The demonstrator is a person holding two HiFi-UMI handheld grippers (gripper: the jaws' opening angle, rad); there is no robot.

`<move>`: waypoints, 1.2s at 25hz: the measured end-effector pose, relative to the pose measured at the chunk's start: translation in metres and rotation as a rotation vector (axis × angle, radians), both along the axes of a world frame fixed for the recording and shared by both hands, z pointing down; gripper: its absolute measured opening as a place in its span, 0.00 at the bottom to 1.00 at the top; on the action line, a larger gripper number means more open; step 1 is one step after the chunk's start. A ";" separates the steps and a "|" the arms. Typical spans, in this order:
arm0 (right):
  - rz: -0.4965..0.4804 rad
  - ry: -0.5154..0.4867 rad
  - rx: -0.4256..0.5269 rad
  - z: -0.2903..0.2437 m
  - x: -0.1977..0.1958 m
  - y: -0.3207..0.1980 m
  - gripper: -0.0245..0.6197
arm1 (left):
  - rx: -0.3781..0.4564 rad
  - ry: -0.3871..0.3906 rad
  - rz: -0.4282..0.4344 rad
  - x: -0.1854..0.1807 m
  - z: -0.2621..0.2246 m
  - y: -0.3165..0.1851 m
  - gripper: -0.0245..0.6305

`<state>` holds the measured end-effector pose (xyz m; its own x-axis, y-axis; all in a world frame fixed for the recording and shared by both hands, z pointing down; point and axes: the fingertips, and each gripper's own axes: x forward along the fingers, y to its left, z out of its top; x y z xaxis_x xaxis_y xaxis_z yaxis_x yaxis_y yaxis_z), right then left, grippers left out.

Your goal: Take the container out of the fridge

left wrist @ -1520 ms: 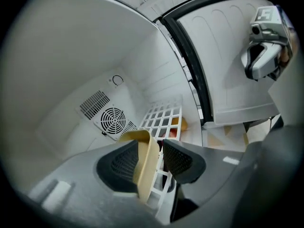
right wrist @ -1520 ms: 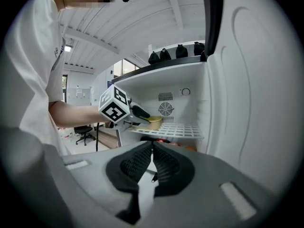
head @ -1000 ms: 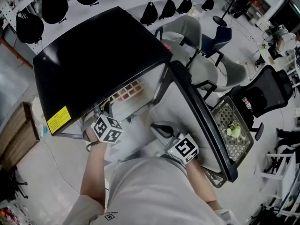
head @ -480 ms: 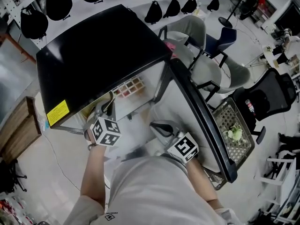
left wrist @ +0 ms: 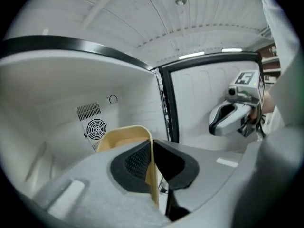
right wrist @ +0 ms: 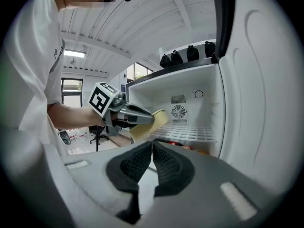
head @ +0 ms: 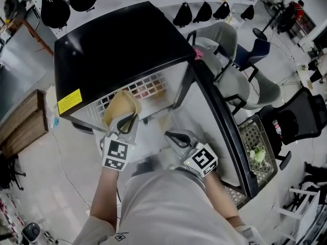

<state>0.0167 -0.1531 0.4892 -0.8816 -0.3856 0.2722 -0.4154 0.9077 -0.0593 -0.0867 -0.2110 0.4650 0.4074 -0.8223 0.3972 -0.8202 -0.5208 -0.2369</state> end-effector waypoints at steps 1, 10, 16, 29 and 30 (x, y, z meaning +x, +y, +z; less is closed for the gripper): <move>-0.006 -0.006 -0.001 0.000 0.000 0.001 0.06 | 0.007 0.051 -0.008 0.001 -0.004 0.006 0.07; -0.024 -0.055 0.023 -0.013 -0.009 0.007 0.06 | 0.039 0.266 -0.065 -0.002 -0.014 0.065 0.07; -0.066 -0.081 0.011 -0.018 -0.023 0.014 0.06 | 0.095 0.326 -0.124 -0.018 -0.020 0.103 0.07; -0.168 -0.087 0.038 -0.034 -0.060 0.032 0.06 | 0.135 0.381 -0.216 -0.061 -0.028 0.147 0.07; -0.173 -0.085 0.043 -0.036 -0.061 0.034 0.06 | 0.141 0.384 -0.219 -0.063 -0.029 0.148 0.07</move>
